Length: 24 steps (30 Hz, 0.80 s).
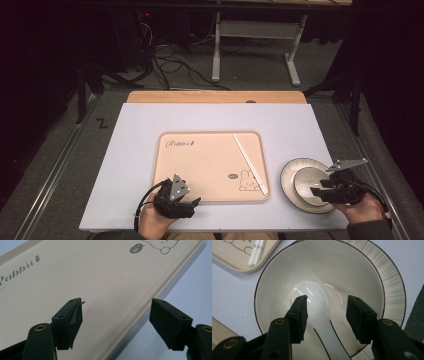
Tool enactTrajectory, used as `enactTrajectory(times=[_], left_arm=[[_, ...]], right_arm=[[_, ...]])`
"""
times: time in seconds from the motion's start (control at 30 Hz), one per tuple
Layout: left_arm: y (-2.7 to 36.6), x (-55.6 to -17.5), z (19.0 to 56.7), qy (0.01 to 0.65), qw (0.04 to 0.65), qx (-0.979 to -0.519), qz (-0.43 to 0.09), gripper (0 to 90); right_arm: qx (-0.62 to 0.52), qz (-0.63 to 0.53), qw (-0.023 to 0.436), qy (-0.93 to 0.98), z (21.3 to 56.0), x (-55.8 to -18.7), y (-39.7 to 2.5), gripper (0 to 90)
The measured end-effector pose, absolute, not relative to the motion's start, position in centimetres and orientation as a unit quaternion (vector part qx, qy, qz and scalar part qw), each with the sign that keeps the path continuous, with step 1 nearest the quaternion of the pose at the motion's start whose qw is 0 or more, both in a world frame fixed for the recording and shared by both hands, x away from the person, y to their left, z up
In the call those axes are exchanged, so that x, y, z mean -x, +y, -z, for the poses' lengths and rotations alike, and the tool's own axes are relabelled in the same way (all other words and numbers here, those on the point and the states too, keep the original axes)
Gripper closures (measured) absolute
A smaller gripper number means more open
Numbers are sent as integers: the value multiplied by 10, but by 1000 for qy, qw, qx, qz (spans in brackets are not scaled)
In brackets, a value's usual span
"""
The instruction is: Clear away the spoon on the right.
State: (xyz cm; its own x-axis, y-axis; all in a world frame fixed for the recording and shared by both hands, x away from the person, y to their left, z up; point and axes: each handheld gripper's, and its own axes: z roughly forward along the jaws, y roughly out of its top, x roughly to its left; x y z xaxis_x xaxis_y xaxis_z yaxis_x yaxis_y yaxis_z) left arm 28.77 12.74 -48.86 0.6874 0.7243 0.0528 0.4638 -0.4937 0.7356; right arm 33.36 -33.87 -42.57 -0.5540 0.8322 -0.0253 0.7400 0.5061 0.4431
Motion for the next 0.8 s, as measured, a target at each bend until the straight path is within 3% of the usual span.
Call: enactTrajectory(times=[0.4, 0.43, 0.6, 0.77, 0.8], left_arm=[[127, -287, 489, 351, 361, -844, -184, 271], [127, -287, 488, 352, 362, -844, -184, 271], [127, -287, 488, 351, 361, -844, -185, 271], [127, -286, 488, 352, 362, -843, -186, 271], [127, -286, 488, 352, 362, -843, -185, 271]], right_arm=[[-453, -172, 95, 869, 431, -332, -342, 559], [-451, -169, 94, 871, 432, -332, -341, 607], [-445, -163, 95, 875, 433, -333, -340, 681], [-444, -163, 96, 876, 432, -332, -338, 710], [-443, -162, 97, 876, 431, -332, -338, 763]])
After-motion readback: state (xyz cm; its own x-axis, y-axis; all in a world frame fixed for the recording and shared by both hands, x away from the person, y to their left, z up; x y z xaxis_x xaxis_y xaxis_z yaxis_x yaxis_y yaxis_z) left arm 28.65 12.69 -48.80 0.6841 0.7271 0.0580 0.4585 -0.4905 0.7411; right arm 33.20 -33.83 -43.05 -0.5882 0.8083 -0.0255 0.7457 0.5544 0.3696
